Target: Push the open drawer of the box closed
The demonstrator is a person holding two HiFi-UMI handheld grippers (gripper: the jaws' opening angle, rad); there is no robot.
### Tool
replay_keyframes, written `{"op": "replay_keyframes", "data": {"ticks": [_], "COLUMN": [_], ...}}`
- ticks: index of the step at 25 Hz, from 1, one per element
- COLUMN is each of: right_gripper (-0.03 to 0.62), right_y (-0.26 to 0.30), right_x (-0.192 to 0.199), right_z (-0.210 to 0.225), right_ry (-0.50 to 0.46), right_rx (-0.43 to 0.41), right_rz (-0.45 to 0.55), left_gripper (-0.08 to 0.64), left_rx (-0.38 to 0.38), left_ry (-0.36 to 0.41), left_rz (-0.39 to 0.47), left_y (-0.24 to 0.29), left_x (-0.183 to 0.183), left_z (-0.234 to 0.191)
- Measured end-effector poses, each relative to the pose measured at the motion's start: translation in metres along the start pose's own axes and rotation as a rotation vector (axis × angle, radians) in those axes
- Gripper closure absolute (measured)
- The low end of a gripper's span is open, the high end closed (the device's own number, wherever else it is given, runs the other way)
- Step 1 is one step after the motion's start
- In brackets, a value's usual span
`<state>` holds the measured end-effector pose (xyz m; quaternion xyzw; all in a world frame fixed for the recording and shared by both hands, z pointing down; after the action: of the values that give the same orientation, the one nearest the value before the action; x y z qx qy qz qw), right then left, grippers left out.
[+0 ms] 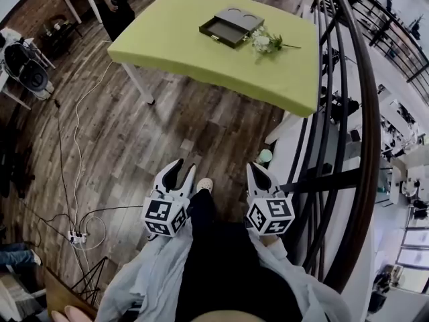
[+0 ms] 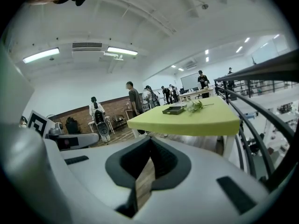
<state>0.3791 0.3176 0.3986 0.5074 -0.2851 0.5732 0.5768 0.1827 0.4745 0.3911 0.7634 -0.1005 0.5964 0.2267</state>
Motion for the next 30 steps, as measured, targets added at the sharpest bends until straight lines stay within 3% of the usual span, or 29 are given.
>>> {"op": "replay_keyframes", "data": {"ticks": [20,30], "right_gripper": [0.586,0.586], "right_y": [0.126,0.162], "right_x": [-0.065,-0.07], "right_z": [0.05,0.051], "right_ry": [0.007,0.012], "right_rx": [0.069,0.077], "right_rz": [0.001,-0.032], "left_gripper": [0.413,0.413], "left_rx": [0.08,0.08], "left_ry": [-0.007,-0.032], "left_rz": [-0.001,-0.025], "left_y": [0.147,0.172], "left_x": [-0.052,-0.055], "left_z": [-0.06,-0.089]}}
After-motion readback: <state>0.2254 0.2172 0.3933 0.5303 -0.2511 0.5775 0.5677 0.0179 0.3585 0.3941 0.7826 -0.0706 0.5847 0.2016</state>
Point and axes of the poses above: the fingertips, and each gripper's own axes: y forward along the fingers, z to its right, x out of its underside, the point moved 9 cm from there along -y, backward along the fingers, and after that the axes turned 15 degrees about -x, right-handed, at the moved point
